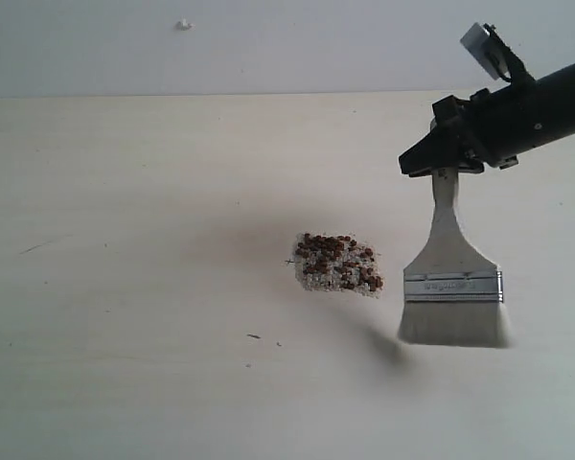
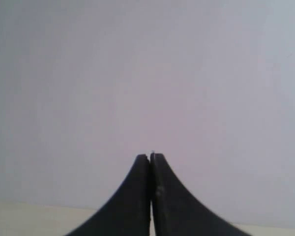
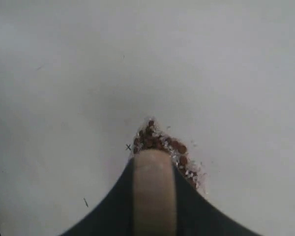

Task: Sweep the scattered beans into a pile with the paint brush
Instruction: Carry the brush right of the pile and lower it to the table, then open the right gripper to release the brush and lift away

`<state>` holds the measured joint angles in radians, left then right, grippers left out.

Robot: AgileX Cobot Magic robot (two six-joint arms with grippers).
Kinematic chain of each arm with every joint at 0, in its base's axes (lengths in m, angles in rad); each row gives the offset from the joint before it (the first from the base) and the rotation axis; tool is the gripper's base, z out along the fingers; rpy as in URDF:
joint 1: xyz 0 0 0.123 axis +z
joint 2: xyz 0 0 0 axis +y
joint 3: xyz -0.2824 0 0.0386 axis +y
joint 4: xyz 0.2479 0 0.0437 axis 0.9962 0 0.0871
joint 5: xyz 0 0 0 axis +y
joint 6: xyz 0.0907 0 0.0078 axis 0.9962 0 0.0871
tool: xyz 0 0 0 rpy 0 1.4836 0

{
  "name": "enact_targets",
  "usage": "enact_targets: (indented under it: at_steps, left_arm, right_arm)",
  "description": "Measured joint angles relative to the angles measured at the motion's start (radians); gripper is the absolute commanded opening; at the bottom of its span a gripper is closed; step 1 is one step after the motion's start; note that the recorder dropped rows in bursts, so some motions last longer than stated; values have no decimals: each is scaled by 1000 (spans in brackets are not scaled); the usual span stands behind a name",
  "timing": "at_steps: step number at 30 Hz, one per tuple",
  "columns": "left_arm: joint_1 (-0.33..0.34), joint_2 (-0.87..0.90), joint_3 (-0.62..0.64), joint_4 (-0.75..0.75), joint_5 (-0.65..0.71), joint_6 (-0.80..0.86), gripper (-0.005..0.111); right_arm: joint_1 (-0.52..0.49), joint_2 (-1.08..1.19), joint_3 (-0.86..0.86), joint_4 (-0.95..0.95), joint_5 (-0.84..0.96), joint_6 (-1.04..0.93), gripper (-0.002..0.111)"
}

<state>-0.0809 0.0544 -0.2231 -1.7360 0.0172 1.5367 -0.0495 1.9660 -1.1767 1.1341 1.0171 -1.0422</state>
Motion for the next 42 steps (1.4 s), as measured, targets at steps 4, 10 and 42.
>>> enact_targets:
  at_steps: [4, 10, 42]
  left_arm:
    - [0, 0, 0, 0, 0, 0, 0]
    - [0, 0, 0, 0, 0, 0, 0]
    - [0, 0, 0, 0, 0, 0, 0]
  right_arm:
    - [0, 45, 0, 41, -35, -59, 0]
    - [0, 58, 0, 29, -107, -63, 0]
    - [-41, -367, 296, -296, -835, 349, 0]
